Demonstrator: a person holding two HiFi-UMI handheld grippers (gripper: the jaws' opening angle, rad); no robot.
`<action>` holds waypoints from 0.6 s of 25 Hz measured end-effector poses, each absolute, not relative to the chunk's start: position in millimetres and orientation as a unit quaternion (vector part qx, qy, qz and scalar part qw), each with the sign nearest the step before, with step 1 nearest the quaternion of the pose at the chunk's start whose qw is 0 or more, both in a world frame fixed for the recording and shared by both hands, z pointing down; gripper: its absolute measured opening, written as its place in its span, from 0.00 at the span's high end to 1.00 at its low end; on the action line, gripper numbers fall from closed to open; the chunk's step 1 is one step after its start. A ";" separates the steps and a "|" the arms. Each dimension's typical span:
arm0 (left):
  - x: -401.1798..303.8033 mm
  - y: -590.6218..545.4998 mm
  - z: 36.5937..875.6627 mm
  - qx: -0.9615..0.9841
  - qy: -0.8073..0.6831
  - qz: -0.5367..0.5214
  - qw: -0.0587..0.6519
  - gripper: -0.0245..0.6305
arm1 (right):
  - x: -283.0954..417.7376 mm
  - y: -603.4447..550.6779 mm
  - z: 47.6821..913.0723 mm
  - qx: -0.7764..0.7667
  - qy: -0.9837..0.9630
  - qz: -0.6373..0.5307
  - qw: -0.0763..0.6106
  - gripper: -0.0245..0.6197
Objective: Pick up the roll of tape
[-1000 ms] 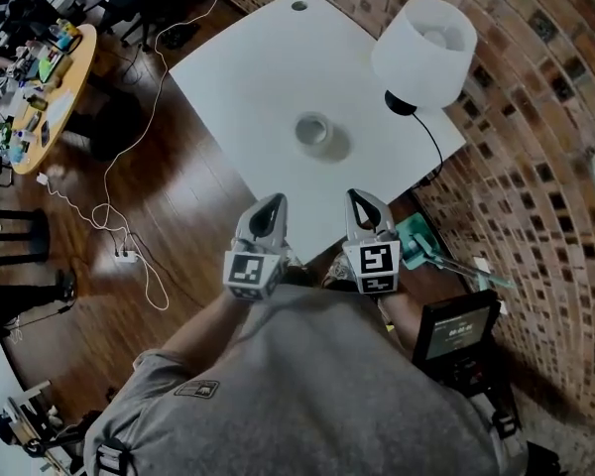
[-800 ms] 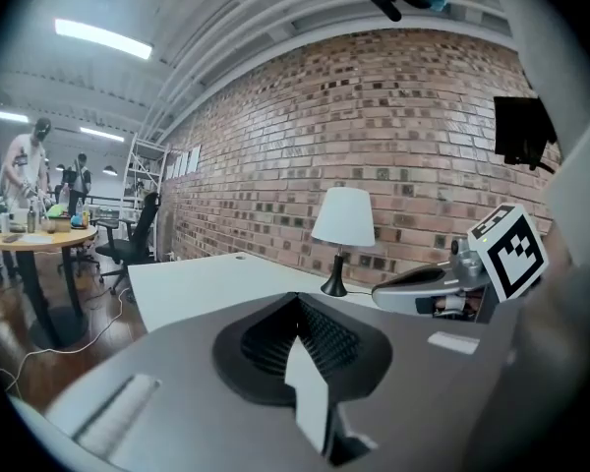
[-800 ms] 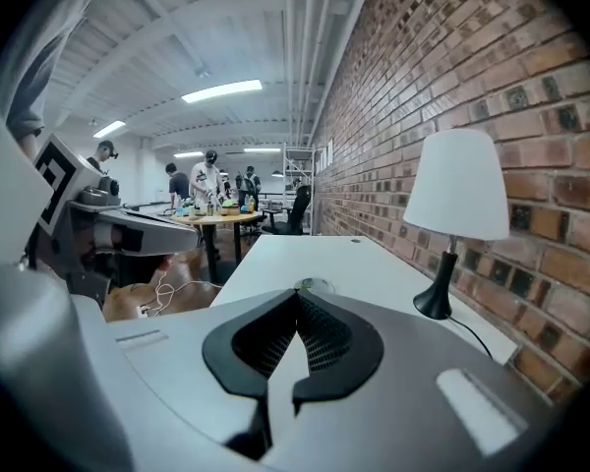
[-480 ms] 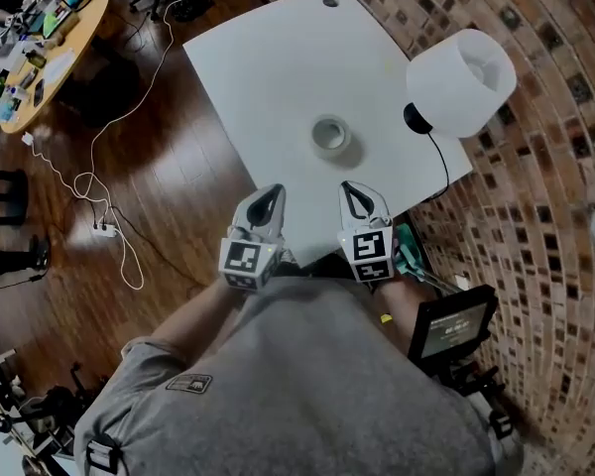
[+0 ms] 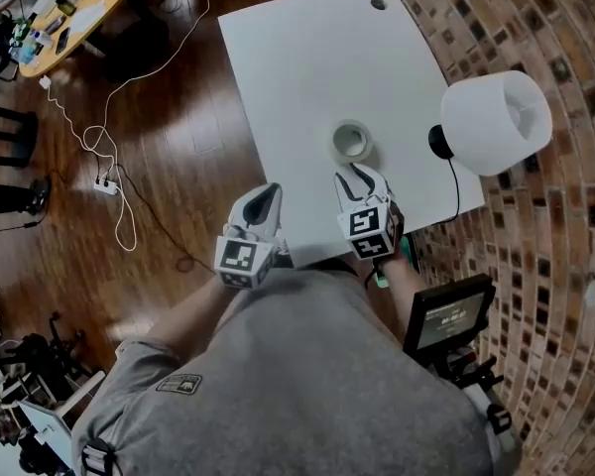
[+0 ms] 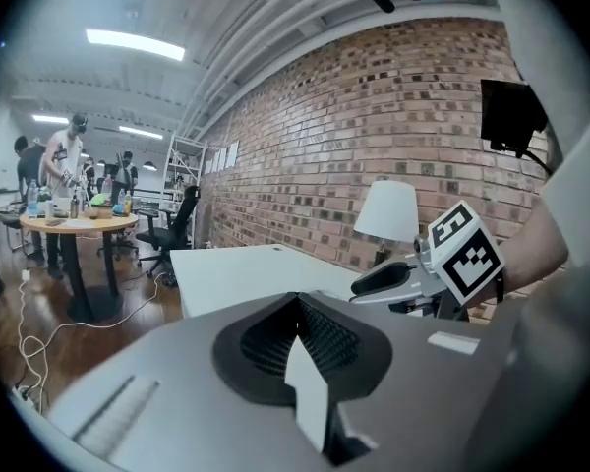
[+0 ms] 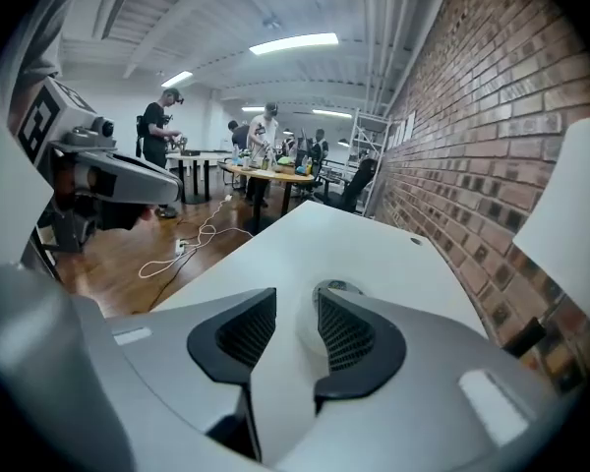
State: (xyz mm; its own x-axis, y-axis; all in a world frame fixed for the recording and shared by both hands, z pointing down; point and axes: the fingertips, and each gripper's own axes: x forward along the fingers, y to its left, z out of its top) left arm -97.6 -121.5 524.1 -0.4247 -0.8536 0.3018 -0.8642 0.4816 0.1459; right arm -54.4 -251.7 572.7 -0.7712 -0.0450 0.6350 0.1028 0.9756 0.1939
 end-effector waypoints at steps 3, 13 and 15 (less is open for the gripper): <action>-103.4 -116.5 527.8 0.489 -0.853 0.012 0.180 0.96 | -65.8 -256.8 587.1 -0.039 -0.923 -0.134 0.359 0.70; -114.3 -97.2 540.0 0.424 -0.883 0.000 0.199 0.96 | -91.3 -281.1 635.7 -0.112 -0.855 -0.242 0.445 0.66; -113.9 -89.3 542.5 0.410 -0.889 -0.006 0.204 0.96 | -93.8 -282.7 641.1 -0.127 -0.839 -0.255 0.463 0.66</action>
